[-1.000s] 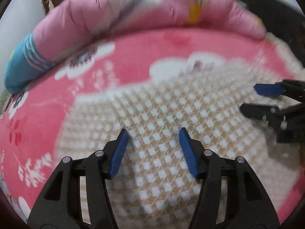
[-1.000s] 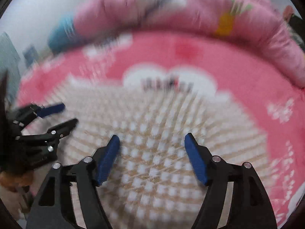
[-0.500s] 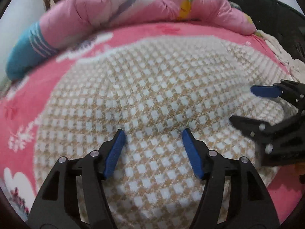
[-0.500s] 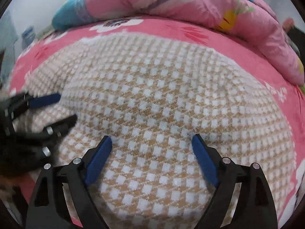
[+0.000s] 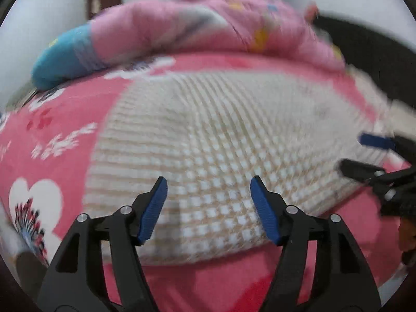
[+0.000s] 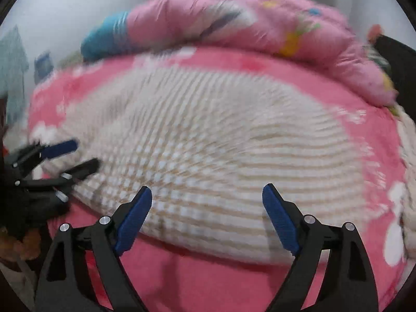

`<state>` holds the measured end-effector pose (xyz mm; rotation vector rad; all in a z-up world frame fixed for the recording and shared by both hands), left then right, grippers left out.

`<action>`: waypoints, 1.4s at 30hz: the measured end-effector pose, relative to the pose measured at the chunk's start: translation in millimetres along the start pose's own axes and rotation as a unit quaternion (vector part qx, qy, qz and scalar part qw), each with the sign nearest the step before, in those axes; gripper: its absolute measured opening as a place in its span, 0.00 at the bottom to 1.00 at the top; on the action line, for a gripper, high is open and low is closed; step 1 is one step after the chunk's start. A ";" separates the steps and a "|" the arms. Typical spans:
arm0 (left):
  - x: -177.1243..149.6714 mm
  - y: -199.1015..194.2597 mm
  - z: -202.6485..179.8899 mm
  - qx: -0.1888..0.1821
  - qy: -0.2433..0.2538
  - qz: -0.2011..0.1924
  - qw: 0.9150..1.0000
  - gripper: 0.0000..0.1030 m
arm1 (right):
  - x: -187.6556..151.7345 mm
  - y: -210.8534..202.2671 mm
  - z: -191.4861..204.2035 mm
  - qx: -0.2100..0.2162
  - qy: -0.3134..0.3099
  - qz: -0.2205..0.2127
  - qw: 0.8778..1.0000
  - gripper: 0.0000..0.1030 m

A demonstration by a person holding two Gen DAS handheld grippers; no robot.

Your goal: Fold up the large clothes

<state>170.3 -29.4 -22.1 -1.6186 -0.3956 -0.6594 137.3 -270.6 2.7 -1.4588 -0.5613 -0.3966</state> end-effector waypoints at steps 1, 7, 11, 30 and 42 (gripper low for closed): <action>-3.1 -5.6 13.9 0.015 -0.019 -0.010 1.000 0.74 | -3.1 -0.3 -15.2 -0.012 0.019 -0.002 1.000 0.82; -34.7 18.7 33.4 0.024 -0.062 0.047 0.997 0.77 | -38.3 51.0 -62.8 0.035 0.124 0.090 0.988 0.82; -43.0 -26.4 15.6 0.011 -0.053 0.019 0.998 0.77 | -42.9 7.6 -49.6 0.046 0.115 0.051 0.991 0.82; -63.5 -123.4 -19.9 0.076 -0.039 -0.052 0.995 0.92 | -64.6 -119.7 36.5 -0.051 0.020 -0.100 0.993 0.94; -60.8 -122.6 -15.9 0.127 -0.055 -0.038 0.990 0.92 | -69.9 -102.1 42.3 -0.045 0.021 -0.052 0.997 0.94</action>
Point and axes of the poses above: each gripper's, at about its wrist camera, not at the fingertips, and y roughly the way its jaws point, z to its left, x to its top, the point moved 5 cm from there along y, roughly the way its jaws point, and after that the axes turned 8 degrees about z, right-handed, at the moved point
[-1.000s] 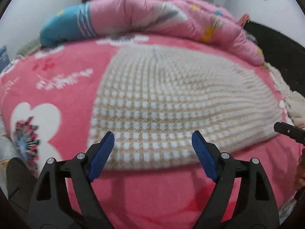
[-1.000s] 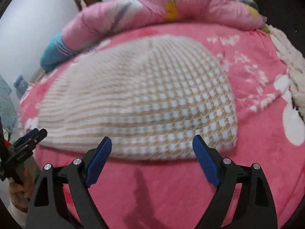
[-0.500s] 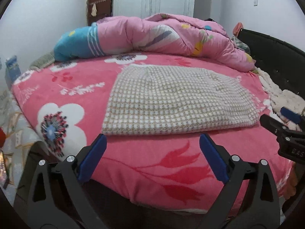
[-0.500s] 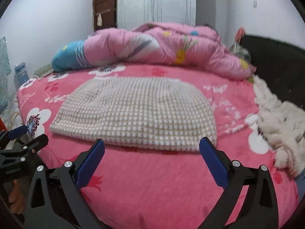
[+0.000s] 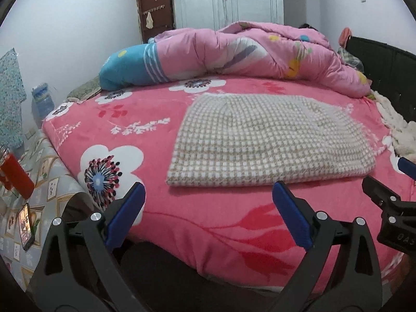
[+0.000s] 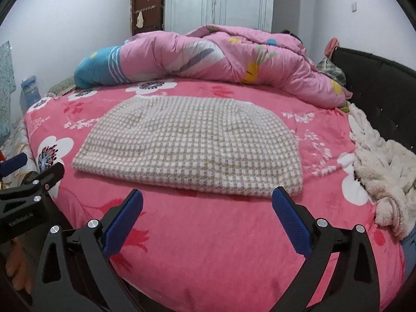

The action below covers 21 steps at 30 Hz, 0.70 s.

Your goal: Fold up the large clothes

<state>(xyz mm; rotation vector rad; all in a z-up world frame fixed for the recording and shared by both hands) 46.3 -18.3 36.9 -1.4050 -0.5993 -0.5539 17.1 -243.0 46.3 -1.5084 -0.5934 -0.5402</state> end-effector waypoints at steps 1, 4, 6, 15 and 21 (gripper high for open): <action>-0.5 2.0 1.1 -0.001 -0.004 0.003 1.000 0.92 | -0.2 1.3 -0.4 0.003 0.001 0.004 1.000 0.94; -3.0 10.0 4.5 -0.017 -0.023 0.021 0.999 0.92 | -0.8 7.8 0.9 0.004 0.002 0.026 1.000 0.94; -6.1 16.5 7.5 -0.026 -0.039 0.037 0.998 0.92 | -1.1 10.2 2.2 0.000 0.003 0.034 0.999 0.94; -15.0 33.6 14.4 -0.046 -0.068 0.082 0.993 0.92 | -2.6 7.1 7.8 0.001 -0.001 0.039 0.999 0.94; -15.7 32.1 7.0 -0.057 -0.062 0.085 0.993 0.92 | -1.1 8.5 7.9 0.006 0.007 0.044 0.999 0.94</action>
Point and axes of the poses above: each gripper's, at about its wrist camera, not at the fingertips, and y roughly the way its jaws point, z to its left, x to its top, the point moved 5 cm from there along y, roughly the way its jaws point, and after that the axes turned 8 degrees about z, right-handed, at the moved point
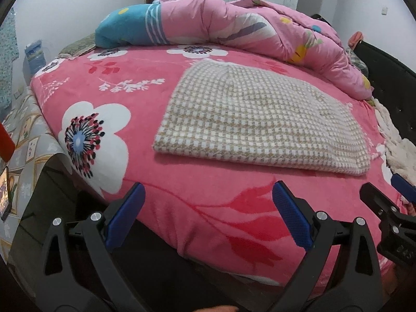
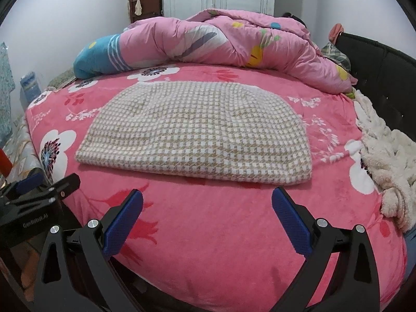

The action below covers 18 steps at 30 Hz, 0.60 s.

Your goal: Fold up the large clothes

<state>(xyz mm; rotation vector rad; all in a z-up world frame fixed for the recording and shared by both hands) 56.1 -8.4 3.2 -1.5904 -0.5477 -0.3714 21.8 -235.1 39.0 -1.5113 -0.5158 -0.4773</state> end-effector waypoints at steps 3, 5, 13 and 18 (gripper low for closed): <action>-1.1 0.2 -3.7 -0.005 0.005 0.003 1.000 0.92 | -1.4 3.8 0.3 0.003 0.000 0.006 1.000 0.94; -1.7 0.8 -7.1 -0.007 0.011 0.005 1.000 0.92 | -2.5 6.2 0.8 0.004 -0.002 0.009 1.000 0.94; -3.4 2.7 -15.3 -0.014 0.023 0.012 1.000 0.92 | -3.1 8.7 -2.6 0.005 -0.001 0.011 1.000 0.94; -4.6 1.9 -19.7 -0.014 0.028 0.012 0.999 0.92 | -4.0 9.6 -6.2 0.007 0.002 0.014 1.000 0.94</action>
Point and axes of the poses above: each gripper's, at about its wrist camera, not at the fingertips, and y roughly the way its jaws point, z to its left, x to its top, the point moved 5 cm from there along y, roughly the way its jaws point, and after that the axes turned 8 degrees about z, right-handed, at the moved point
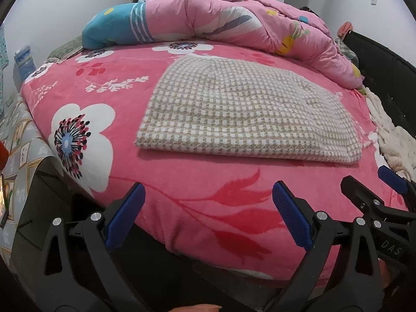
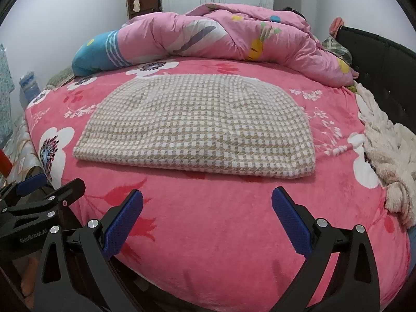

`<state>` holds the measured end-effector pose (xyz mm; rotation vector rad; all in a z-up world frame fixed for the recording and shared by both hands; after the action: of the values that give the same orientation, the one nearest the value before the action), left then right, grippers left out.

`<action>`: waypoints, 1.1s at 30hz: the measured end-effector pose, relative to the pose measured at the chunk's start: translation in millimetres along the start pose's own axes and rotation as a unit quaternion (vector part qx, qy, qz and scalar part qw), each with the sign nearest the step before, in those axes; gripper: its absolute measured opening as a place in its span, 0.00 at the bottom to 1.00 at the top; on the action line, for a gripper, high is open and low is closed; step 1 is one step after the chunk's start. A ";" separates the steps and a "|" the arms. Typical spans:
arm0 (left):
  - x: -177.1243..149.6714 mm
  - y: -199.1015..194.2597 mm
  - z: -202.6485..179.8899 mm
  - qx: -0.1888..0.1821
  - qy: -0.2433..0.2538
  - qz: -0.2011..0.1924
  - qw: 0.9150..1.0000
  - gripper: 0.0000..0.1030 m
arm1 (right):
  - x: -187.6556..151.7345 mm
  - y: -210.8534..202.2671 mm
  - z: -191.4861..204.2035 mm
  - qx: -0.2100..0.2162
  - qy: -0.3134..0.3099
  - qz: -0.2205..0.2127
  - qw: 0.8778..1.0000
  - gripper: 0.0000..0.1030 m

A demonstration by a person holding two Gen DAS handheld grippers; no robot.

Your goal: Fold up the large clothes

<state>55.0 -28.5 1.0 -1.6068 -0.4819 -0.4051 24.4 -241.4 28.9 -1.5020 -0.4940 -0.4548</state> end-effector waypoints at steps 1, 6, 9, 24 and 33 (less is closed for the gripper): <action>0.0 0.1 -0.5 0.000 0.001 0.000 1.000 0.92 | -0.3 0.1 -0.3 0.001 0.000 0.000 1.000 0.94; -0.7 -0.3 -3.0 0.002 0.003 0.000 1.000 0.92 | -1.1 0.4 -1.1 0.002 0.001 0.001 1.000 0.94; -0.8 -0.3 -3.2 0.002 0.003 0.000 1.000 0.92 | -1.2 0.4 -1.1 0.002 0.001 0.001 1.000 0.94; 0.2 -1.1 -1.8 0.006 0.003 0.000 1.000 0.92 | -3.3 2.1 -2.8 0.003 0.000 0.004 1.000 0.94; 1.6 -0.4 1.6 0.008 0.000 -0.001 1.000 0.92 | -3.6 3.5 -2.4 0.003 -0.007 0.005 1.000 0.94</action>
<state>56.1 -26.8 2.1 -1.5920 -0.4856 -0.4016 23.5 -243.8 24.0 -1.5018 -0.4975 -0.4342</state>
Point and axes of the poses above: each gripper's, at about its wrist camera, not at the fingertips, and y roughly the way its jaws point, z to its left, x to its top, the point moved 5 cm from there along y, roughly the way its jaws point, and after that the axes turned 8 degrees about z, right-handed, at the moved point
